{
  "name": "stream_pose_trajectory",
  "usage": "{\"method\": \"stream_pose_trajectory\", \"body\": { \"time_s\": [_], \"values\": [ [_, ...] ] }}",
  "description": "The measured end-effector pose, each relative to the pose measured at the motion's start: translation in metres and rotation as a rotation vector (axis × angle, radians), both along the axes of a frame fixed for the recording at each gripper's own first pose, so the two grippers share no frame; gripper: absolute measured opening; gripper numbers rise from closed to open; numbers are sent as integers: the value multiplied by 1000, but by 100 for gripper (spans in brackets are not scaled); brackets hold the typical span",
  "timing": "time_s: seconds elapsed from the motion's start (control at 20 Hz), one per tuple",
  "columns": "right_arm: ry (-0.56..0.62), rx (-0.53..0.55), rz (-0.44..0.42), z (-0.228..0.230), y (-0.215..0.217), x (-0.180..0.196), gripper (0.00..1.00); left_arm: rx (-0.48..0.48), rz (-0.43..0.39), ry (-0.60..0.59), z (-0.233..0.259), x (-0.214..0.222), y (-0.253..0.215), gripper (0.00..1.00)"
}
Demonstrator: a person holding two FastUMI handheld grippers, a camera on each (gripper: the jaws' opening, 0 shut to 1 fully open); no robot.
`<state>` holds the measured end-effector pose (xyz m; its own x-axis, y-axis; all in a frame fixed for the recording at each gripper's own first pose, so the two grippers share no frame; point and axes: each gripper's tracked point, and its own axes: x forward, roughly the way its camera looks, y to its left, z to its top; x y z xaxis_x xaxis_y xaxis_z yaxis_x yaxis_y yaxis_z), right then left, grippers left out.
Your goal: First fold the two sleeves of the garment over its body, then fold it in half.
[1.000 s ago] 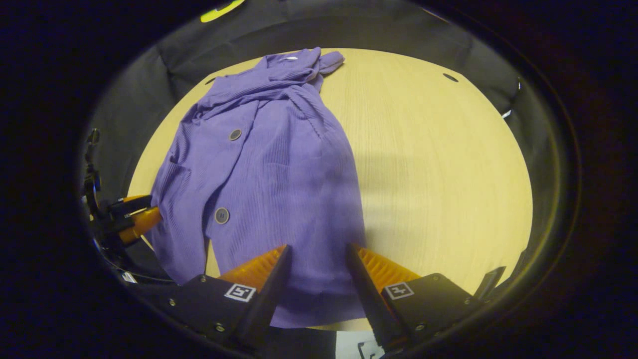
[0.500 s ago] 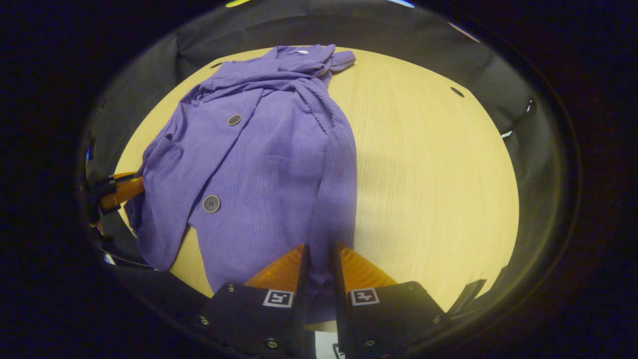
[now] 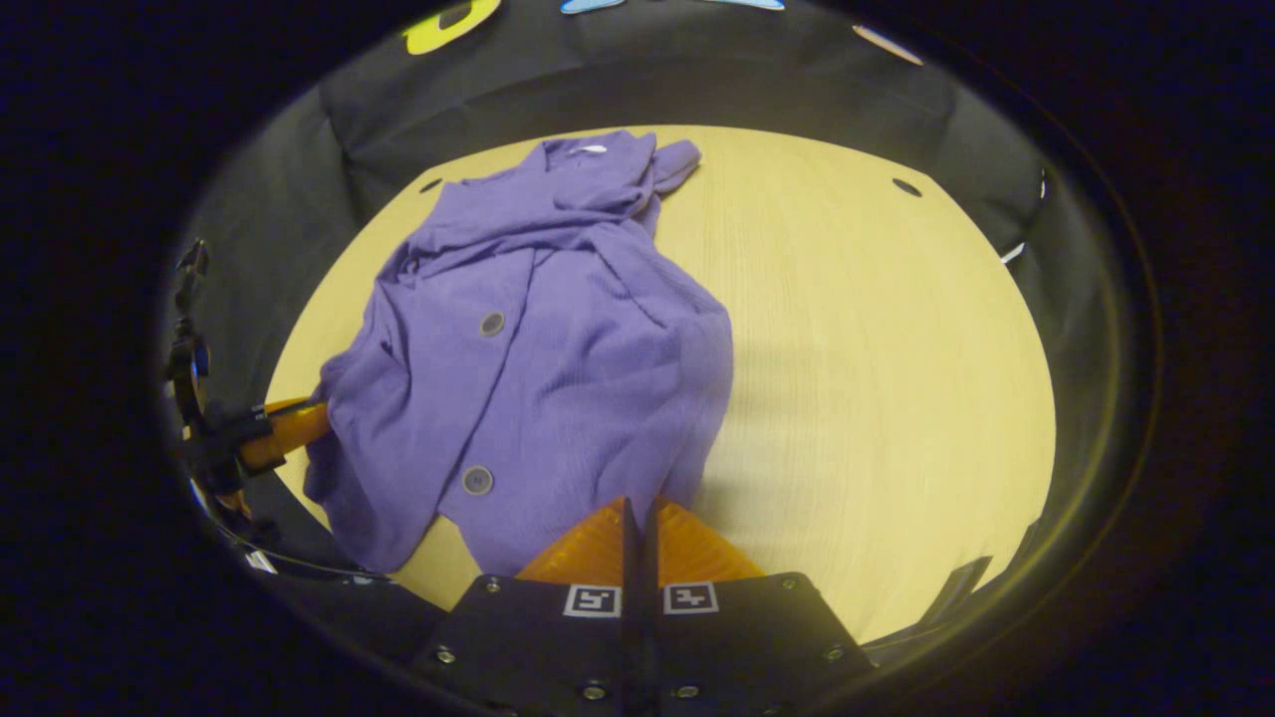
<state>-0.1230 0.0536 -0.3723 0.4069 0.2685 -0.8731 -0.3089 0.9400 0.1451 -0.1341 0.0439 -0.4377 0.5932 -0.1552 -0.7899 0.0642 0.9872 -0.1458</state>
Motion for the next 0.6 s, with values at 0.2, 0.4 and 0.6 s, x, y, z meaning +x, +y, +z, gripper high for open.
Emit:
{"method": "stream_pose_trajectory", "body": {
  "time_s": [0.2,0.4,0.6],
  "values": [
    [-80,68,3,36,19,40,1,-44,25,-62,32,38,3,7],
    [-146,110,26,64,36,79,1,-65,14,-114,56,81,-2,7],
    [-196,139,46,77,54,123,1,-85,12,-157,74,125,-5,7]
  ]
}}
